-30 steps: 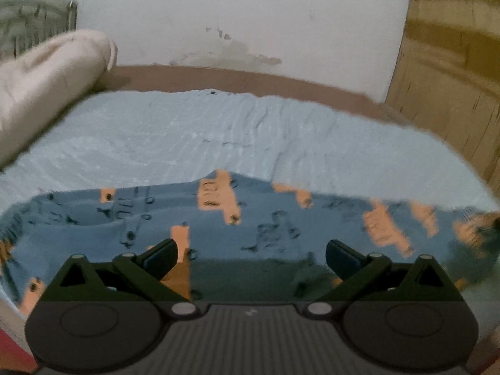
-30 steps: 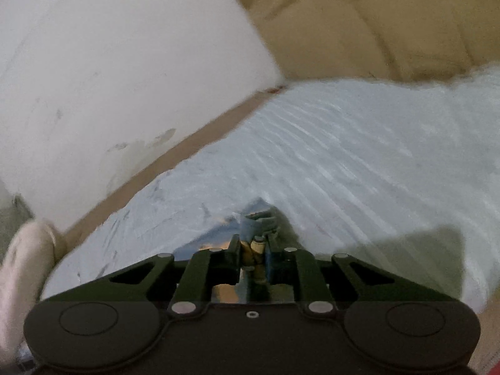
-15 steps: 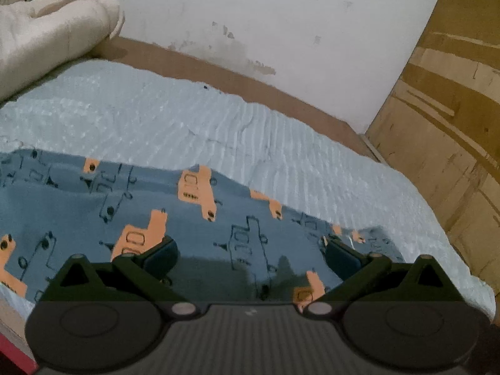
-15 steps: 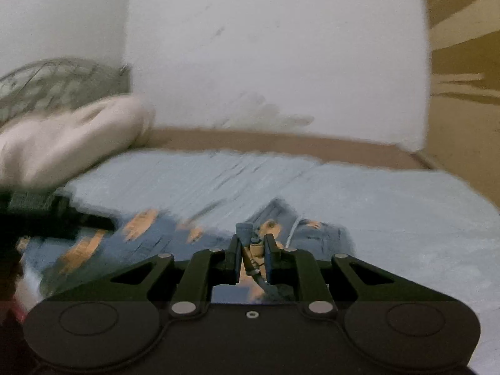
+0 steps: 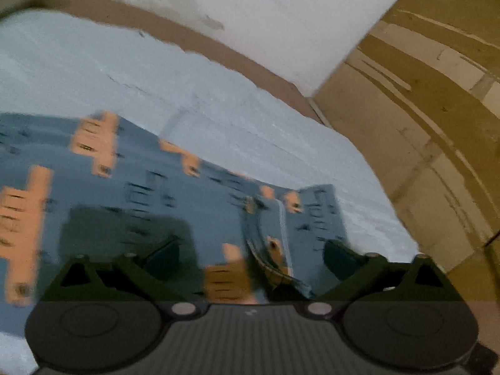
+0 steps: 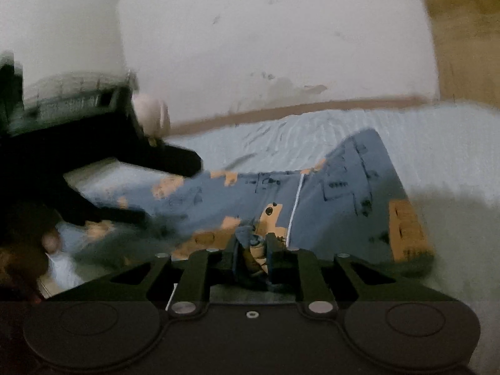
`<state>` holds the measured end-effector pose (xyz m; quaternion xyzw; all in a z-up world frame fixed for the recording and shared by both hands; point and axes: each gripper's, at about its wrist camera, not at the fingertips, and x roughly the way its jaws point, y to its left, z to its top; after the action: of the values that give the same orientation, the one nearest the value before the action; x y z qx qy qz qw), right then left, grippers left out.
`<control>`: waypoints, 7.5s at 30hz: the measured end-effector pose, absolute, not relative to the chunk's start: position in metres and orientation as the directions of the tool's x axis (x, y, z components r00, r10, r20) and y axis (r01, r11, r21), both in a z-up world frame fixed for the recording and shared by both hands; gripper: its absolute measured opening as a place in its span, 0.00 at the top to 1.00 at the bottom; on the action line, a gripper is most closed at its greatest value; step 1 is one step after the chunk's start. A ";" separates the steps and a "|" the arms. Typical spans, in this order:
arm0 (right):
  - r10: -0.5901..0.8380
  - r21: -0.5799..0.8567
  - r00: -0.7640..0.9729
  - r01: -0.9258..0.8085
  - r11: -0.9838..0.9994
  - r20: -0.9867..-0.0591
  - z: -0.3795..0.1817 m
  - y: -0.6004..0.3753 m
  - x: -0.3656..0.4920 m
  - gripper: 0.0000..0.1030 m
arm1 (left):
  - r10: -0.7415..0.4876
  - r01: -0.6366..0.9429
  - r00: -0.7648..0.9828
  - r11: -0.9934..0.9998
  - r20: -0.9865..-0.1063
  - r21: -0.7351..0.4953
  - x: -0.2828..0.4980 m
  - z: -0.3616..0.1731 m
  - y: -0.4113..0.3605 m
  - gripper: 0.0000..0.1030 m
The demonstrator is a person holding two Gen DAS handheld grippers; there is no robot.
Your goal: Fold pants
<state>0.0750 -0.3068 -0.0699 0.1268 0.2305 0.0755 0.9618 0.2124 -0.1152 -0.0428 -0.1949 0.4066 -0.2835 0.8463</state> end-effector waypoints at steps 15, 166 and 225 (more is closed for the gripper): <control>0.283 0.635 0.906 -0.021 0.772 -0.314 -0.088 -0.347 0.061 0.86 | -0.565 0.258 0.458 0.823 -0.687 -0.505 0.234 -0.062 -0.165 0.72; 0.147 -0.270 0.916 -0.259 0.928 -0.373 -0.061 -0.173 0.150 0.01 | 0.114 -0.161 0.790 0.987 -0.602 -0.024 0.153 -0.025 0.097 0.01; 0.180 -0.177 0.903 -0.265 0.948 -0.390 -0.090 -0.179 0.159 0.01 | 0.080 -0.298 0.802 0.913 -0.592 -0.280 0.166 -0.051 0.119 0.46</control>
<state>0.1590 -0.1795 -0.0896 -0.1137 0.1876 0.1147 0.9689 0.1660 0.1192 -0.0511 -0.1827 0.2978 0.1014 0.9315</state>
